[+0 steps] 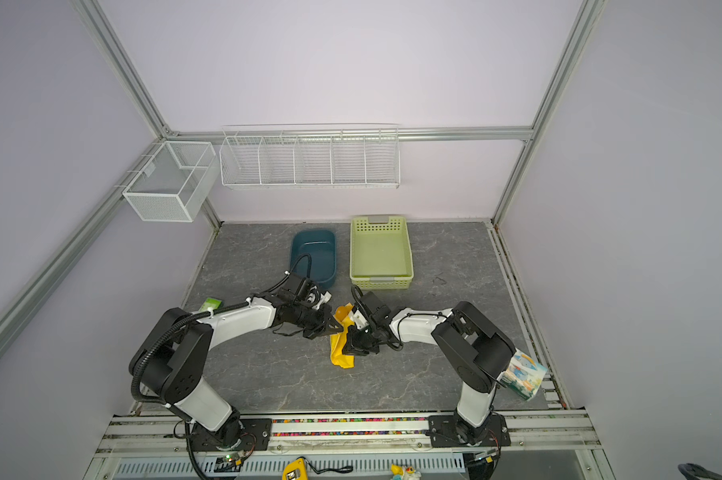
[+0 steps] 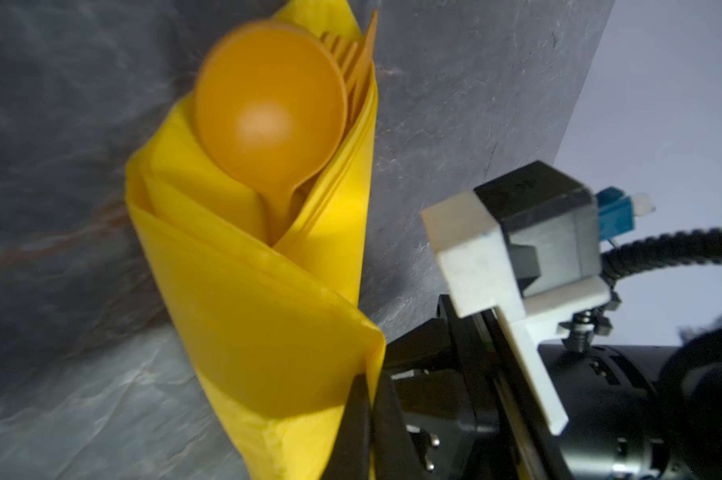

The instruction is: Place the utensils on the paper napkin and roll it up

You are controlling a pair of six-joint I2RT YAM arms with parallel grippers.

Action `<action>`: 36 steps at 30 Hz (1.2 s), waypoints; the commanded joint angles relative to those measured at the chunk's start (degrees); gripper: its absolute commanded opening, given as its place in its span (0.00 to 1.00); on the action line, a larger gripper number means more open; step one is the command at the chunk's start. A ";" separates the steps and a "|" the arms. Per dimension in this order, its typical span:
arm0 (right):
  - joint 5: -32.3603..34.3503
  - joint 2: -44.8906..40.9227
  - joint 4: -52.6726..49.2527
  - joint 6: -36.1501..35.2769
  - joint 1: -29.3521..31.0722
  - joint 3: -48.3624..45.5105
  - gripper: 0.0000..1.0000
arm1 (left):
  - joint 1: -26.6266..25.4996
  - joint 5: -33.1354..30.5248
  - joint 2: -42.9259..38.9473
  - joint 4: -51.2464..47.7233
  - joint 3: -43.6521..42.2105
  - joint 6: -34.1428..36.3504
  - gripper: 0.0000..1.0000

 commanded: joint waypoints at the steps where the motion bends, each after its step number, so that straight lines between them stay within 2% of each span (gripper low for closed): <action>1: 1.43 1.47 -0.96 -0.31 0.08 -2.33 0.12 | -1.56 -0.81 2.61 -0.66 2.87 -0.66 0.00; 12: 0.27 0.40 2.38 -0.53 0.08 -4.35 0.12 | -2.83 0.95 10.27 3.39 4.22 -1.69 0.00; 17: 0.08 -1.88 2.54 -0.73 -0.01 -4.69 0.12 | -2.94 -3.28 12.07 1.31 4.52 -0.25 0.00; 22: 2.29 -7.03 -1.08 -0.22 -0.58 -5.22 0.14 | -2.94 -5.65 12.40 6.79 2.56 -5.11 0.00; 30: 5.13 -15.75 -1.87 4.92 -2.73 -9.33 0.15 | -2.94 -8.96 12.64 12.38 2.17 -10.36 0.00; 36: 4.84 -17.66 5.57 10.94 -4.70 -14.50 0.14 | -2.98 -10.67 12.34 16.35 0.81 -13.67 0.00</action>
